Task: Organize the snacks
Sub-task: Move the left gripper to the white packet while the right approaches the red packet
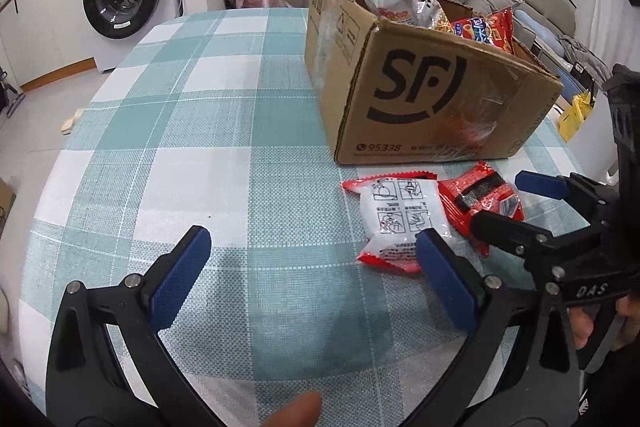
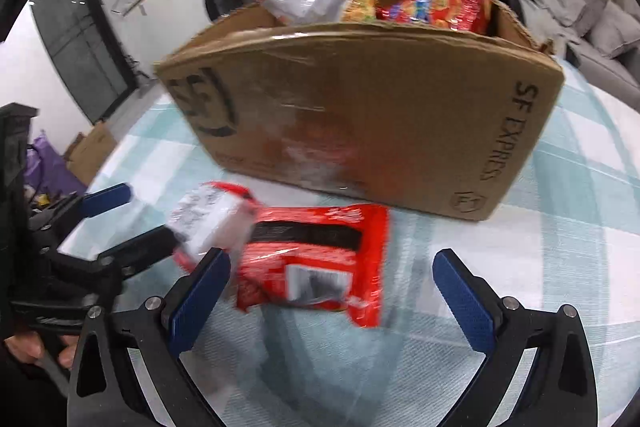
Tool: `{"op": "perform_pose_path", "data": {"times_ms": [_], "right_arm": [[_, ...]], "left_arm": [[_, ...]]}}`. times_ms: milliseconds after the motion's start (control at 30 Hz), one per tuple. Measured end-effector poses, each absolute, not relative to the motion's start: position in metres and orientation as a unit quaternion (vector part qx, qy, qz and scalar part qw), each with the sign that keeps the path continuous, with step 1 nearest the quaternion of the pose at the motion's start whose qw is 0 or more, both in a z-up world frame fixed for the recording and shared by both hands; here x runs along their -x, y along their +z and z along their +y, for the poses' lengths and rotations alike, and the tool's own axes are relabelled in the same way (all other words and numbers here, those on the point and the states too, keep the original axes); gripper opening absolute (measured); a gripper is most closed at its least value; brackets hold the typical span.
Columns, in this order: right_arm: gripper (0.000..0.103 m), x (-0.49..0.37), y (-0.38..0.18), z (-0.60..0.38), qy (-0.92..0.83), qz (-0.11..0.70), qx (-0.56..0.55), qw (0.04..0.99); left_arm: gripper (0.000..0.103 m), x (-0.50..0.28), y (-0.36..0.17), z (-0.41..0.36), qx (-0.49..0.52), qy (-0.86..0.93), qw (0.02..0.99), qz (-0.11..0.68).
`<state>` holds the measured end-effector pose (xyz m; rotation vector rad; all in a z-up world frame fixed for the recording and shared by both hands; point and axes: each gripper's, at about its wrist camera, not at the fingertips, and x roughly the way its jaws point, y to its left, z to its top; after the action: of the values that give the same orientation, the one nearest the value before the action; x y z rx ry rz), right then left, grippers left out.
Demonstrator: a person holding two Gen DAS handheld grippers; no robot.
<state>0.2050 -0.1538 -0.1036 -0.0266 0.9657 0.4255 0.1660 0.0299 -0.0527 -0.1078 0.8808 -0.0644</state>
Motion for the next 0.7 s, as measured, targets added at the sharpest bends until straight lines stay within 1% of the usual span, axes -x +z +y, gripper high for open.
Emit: {"op": "perform_pose_path", "data": {"times_ms": [267,467,600,700], "right_arm": [[0.102,-0.205,-0.106,-0.18,0.188,0.457,-0.008,0.869],[0.102,-0.198,-0.1,-0.181,0.207,0.443,0.006,0.872],[0.094,-0.198,-0.103,-0.177,0.205,0.442,0.019,0.873],[0.09,-0.199,-0.103,-0.182,0.206,0.441,0.016,0.874]], "left_arm": [[0.102,-0.175,-0.055,0.023,0.054,-0.045,0.902,0.426],[0.102,-0.179,-0.055,0.008,0.055,-0.066,0.897,0.434],[0.102,-0.184,-0.057,0.005,0.055,-0.062,0.895,0.439],[0.102,-0.184,-0.058,0.005,0.049,-0.055,0.895,0.441]]}}
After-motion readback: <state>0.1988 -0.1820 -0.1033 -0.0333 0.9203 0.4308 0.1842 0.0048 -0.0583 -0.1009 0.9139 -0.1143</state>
